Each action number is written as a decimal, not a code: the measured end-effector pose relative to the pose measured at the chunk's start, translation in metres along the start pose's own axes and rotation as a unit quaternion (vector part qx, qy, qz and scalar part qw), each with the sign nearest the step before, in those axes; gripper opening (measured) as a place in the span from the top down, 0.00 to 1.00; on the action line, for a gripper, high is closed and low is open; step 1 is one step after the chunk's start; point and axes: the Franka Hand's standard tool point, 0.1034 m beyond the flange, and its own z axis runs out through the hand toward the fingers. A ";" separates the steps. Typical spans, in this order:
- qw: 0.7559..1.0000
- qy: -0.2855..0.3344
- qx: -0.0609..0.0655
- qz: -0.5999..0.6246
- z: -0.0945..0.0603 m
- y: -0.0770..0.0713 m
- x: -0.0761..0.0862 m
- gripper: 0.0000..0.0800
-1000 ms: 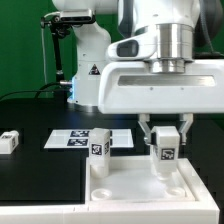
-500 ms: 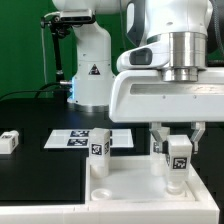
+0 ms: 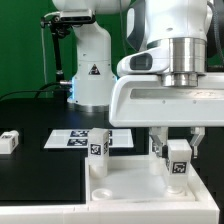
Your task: Assemble square table
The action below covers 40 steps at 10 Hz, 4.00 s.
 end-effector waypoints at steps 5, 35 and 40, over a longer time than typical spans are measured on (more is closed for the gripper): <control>0.999 0.039 0.000 -0.006 0.008 -0.002 -0.009 0.64; 0.989 -0.134 0.024 0.064 -0.005 0.001 -0.003 0.65; 0.985 -0.135 0.019 0.105 -0.004 0.002 -0.003 0.65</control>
Offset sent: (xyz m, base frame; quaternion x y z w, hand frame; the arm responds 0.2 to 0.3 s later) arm -0.0178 -0.0016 -0.0171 -0.0072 0.0468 0.0151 0.9988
